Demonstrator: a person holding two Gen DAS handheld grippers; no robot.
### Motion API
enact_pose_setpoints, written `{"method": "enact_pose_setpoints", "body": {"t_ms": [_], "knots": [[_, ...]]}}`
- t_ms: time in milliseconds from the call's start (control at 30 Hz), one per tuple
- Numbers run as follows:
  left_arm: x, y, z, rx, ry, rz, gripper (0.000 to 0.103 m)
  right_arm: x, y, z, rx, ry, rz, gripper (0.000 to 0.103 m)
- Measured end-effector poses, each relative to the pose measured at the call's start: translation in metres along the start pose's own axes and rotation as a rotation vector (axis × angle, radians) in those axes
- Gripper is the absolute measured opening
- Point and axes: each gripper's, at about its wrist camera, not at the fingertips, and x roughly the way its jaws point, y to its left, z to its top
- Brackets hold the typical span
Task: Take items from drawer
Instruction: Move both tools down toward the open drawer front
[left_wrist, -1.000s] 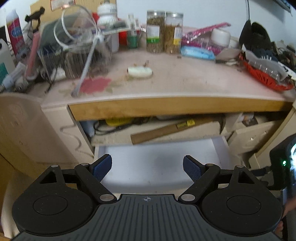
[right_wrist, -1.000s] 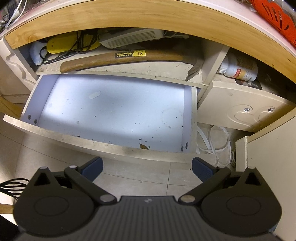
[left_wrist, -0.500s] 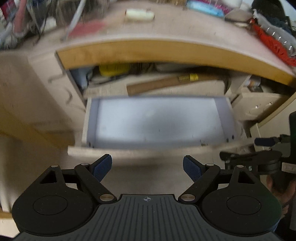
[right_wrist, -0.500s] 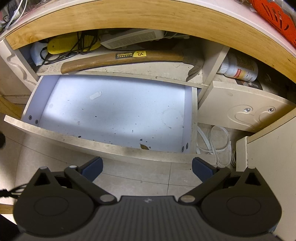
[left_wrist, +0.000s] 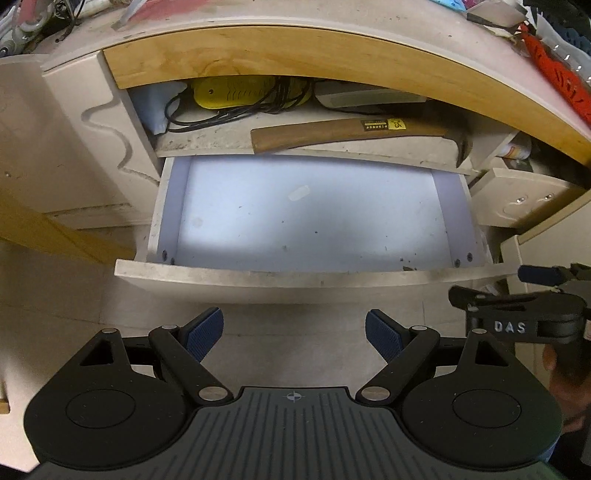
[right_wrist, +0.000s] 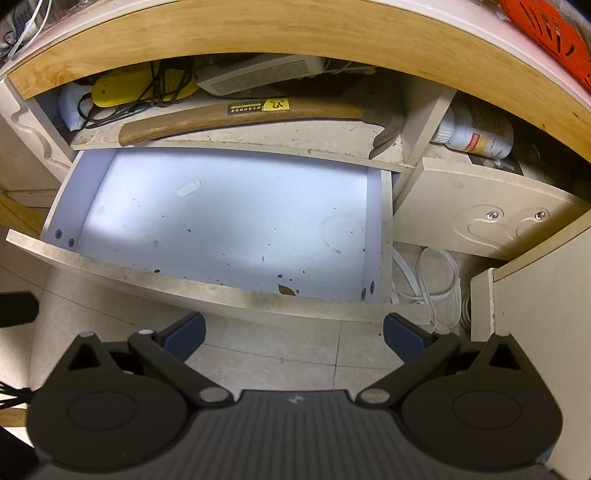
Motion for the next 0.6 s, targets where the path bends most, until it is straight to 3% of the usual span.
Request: {"method": "enact_pose_setpoints", "body": {"t_ms": [333,600], "knots": [[0.038,0.005,-0.001,-0.014,0.013,0.009,0.085,0.008,0.0,-0.004,0.008,0.016,-0.006,0.103],[0.069,0.0,-0.007,0.048,0.026,0.032,0.085,0.027,0.01,-0.012,0.001,0.045,-0.001,0.103]]}}
